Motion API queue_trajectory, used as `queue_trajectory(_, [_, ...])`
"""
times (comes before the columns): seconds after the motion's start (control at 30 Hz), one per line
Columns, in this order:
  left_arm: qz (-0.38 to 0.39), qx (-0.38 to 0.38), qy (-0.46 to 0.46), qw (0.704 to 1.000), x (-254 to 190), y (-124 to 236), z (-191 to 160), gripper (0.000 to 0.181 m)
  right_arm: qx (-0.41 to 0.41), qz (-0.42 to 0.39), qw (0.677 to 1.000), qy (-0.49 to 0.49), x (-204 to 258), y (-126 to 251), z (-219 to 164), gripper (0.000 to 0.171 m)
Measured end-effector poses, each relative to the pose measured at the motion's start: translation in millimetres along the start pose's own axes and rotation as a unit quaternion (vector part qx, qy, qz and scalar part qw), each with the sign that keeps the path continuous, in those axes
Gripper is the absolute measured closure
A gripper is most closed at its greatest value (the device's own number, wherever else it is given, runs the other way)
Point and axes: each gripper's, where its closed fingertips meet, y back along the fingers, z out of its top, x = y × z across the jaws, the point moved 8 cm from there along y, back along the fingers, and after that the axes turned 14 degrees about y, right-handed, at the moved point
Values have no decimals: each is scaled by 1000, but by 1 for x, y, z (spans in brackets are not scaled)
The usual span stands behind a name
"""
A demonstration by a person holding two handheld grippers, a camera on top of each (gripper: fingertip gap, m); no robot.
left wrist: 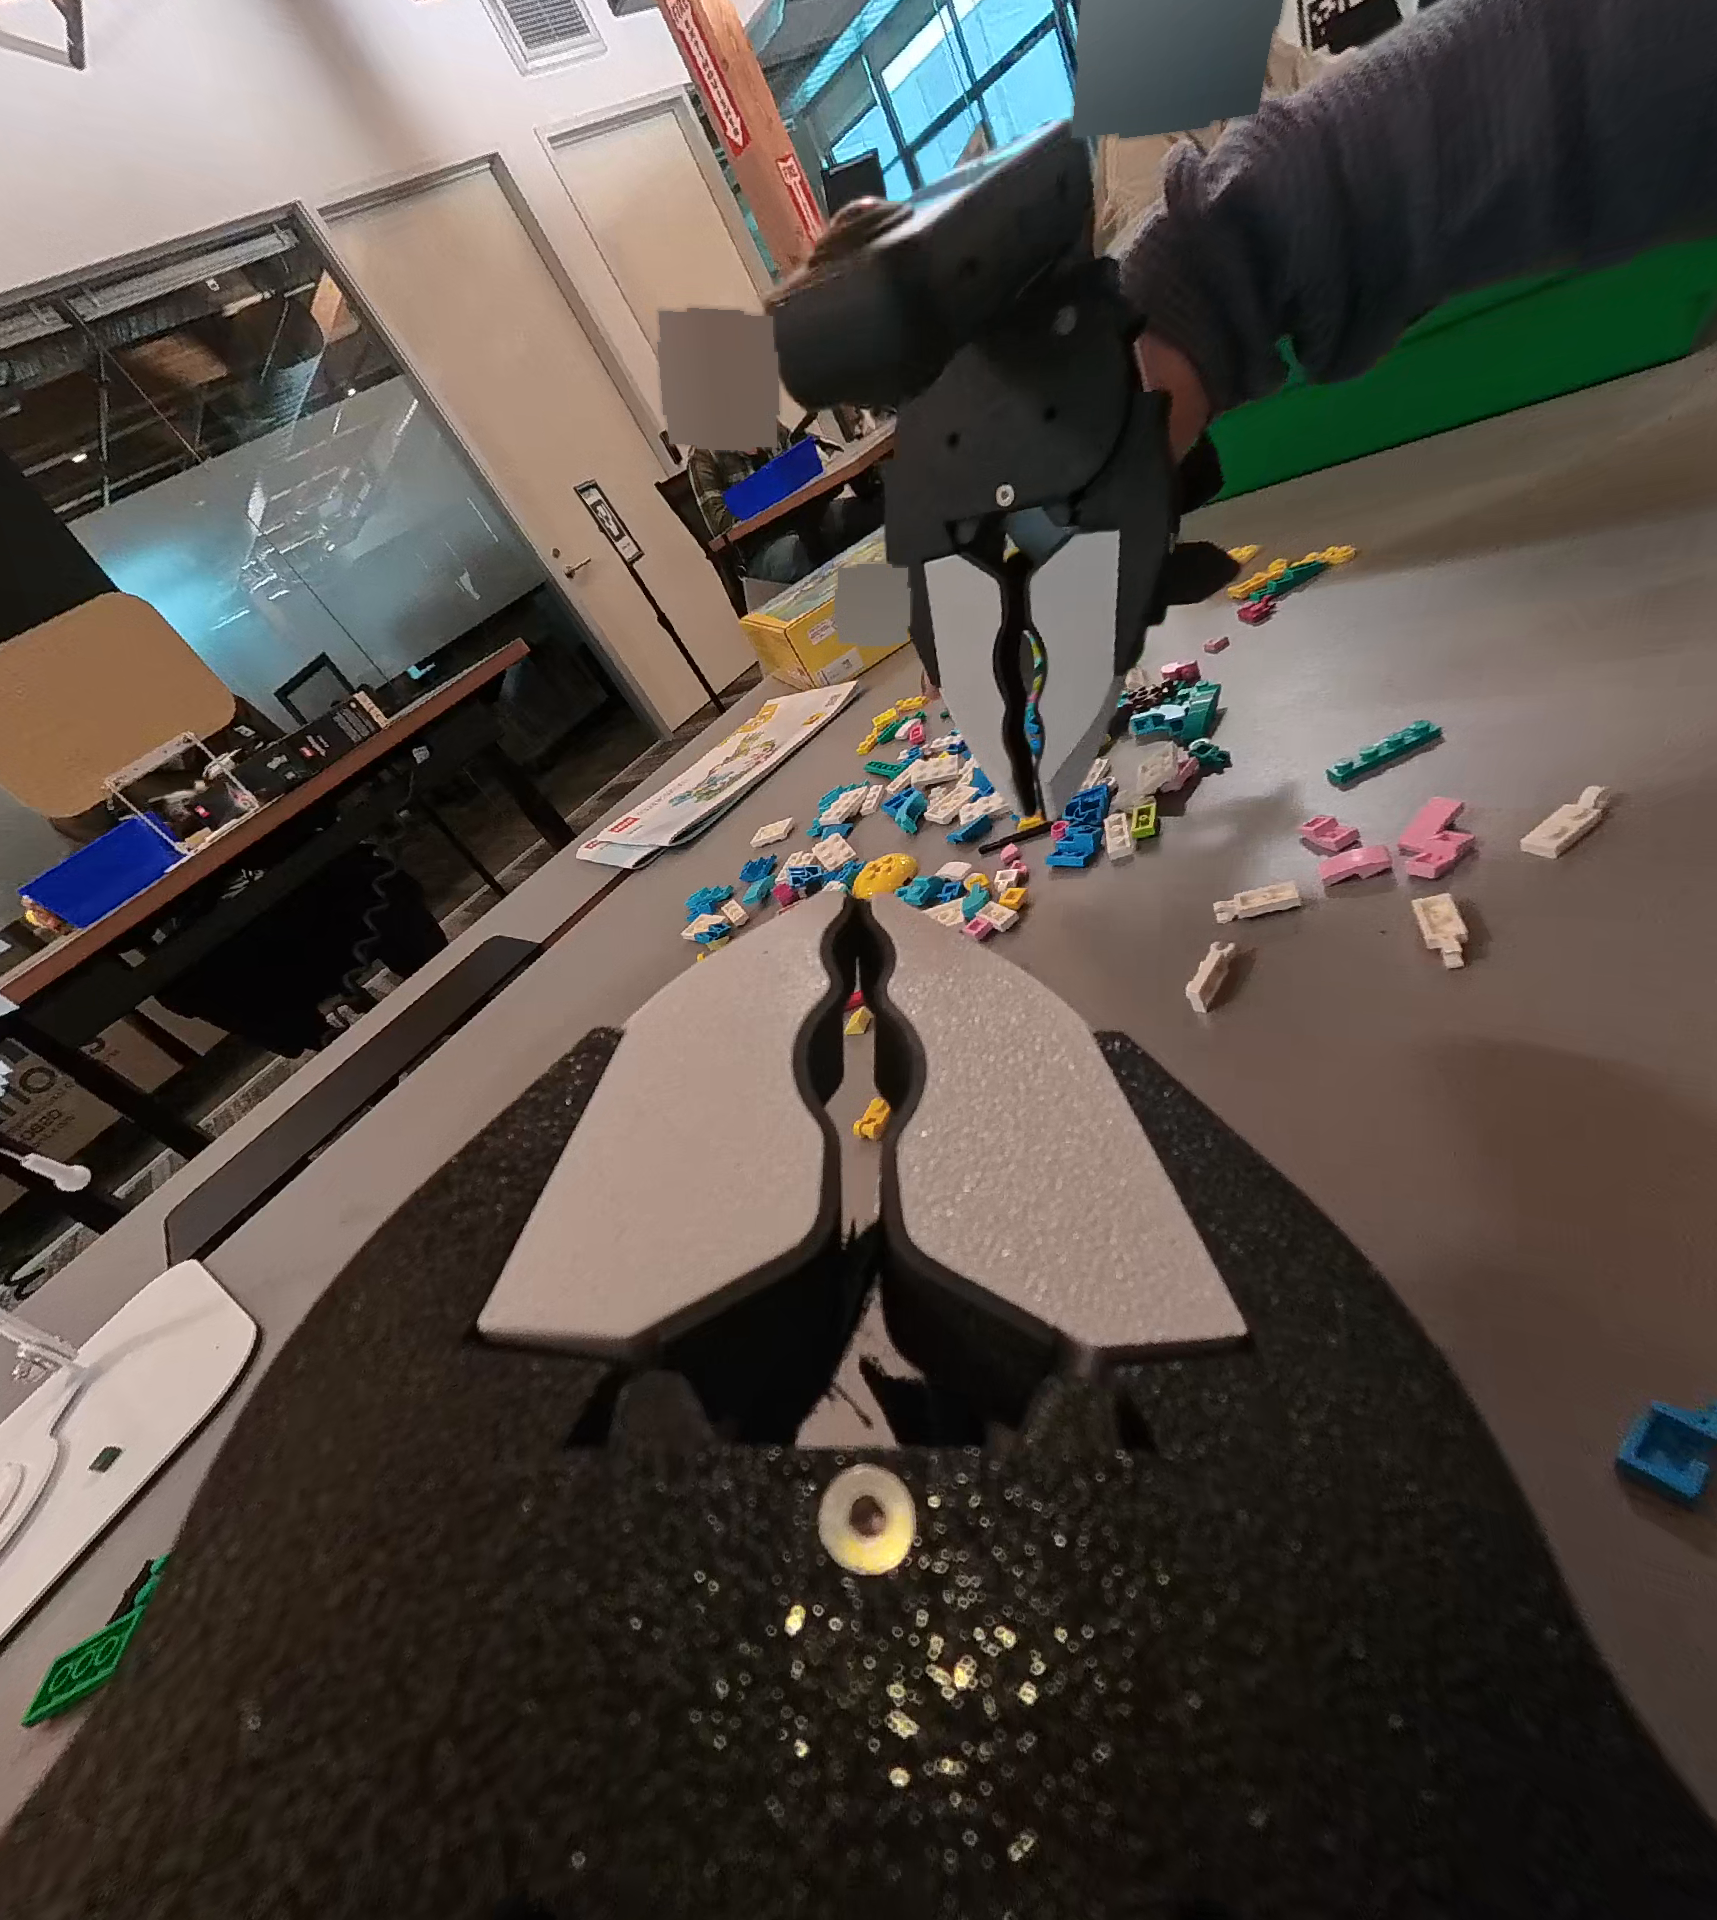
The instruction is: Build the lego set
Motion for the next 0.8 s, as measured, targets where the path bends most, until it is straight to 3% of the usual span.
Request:
queue_trajectory(0.17, [1,2,-1,1000,0,0,-1,181,17,-14,999,-35,-10,-6,-11,160])
queue_trajectory(0.4, [0,2,-3,1000,0,0,-1,181,18,32,998,-45,-20,-17,-15,159])
queue_trajectory(0.6, [0,2,-2,1000,0,0,0,181,19,55,997,-46,-22,-18,-16,165])
queue_trajectory(0.8, [0,2,-2,1000,0,0,0,181,-55,119,991,-31,9,5,18,165])
